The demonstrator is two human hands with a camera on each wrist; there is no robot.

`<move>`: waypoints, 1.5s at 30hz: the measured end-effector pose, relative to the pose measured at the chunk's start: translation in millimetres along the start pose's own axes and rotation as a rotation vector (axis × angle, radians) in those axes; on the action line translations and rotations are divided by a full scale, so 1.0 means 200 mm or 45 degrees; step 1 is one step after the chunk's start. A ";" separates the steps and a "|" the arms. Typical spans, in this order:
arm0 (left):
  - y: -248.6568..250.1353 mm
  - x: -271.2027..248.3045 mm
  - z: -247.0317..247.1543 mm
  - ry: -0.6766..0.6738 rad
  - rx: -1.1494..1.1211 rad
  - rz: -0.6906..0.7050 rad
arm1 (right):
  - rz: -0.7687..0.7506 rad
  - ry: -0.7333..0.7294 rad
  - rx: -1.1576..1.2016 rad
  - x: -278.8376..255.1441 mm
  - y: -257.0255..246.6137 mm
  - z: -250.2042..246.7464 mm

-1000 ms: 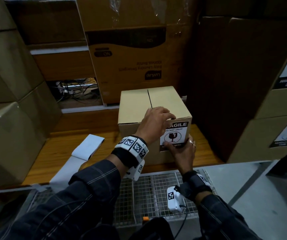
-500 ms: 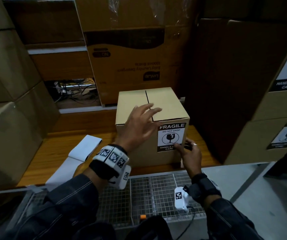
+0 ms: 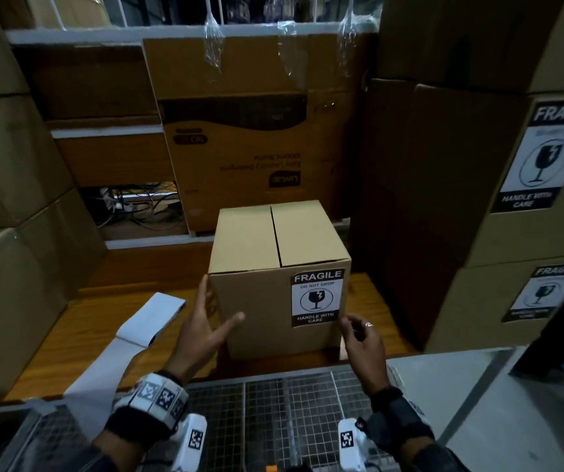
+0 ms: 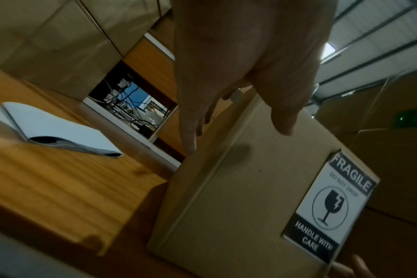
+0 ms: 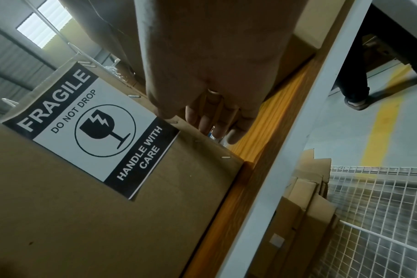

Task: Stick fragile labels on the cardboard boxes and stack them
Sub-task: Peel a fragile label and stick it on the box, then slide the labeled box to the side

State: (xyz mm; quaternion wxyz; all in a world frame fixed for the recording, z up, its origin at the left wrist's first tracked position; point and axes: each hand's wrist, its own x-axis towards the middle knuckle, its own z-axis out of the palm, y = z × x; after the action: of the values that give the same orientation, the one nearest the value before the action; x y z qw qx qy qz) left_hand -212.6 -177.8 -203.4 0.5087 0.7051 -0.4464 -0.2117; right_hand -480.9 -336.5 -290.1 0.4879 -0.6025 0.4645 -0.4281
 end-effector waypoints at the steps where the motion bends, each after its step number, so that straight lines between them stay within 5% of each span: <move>1: -0.01 0.00 0.03 -0.029 -0.049 0.009 | -0.001 -0.008 0.012 0.00 -0.01 0.00; 14: -0.09 0.29 0.14 -0.053 -0.226 0.077 | 0.072 0.061 0.046 0.22 -0.08 0.04; 21: -0.08 0.58 0.27 -0.130 -0.279 0.184 | 0.162 0.250 0.110 0.44 -0.13 0.05; 32: -0.14 1.00 0.49 -0.197 -0.160 0.278 | 0.279 0.399 0.005 0.82 -0.11 0.07; 45: -0.11 1.12 0.74 -0.085 -0.049 0.324 | 0.410 0.387 0.037 0.99 -0.04 0.14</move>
State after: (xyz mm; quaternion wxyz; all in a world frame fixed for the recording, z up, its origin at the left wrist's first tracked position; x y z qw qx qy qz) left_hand -201.0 -444.1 -246.4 0.5296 0.6255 -0.5448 -0.1774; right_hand -412.8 -524.2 -274.3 0.4831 -0.4419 0.6167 -0.4371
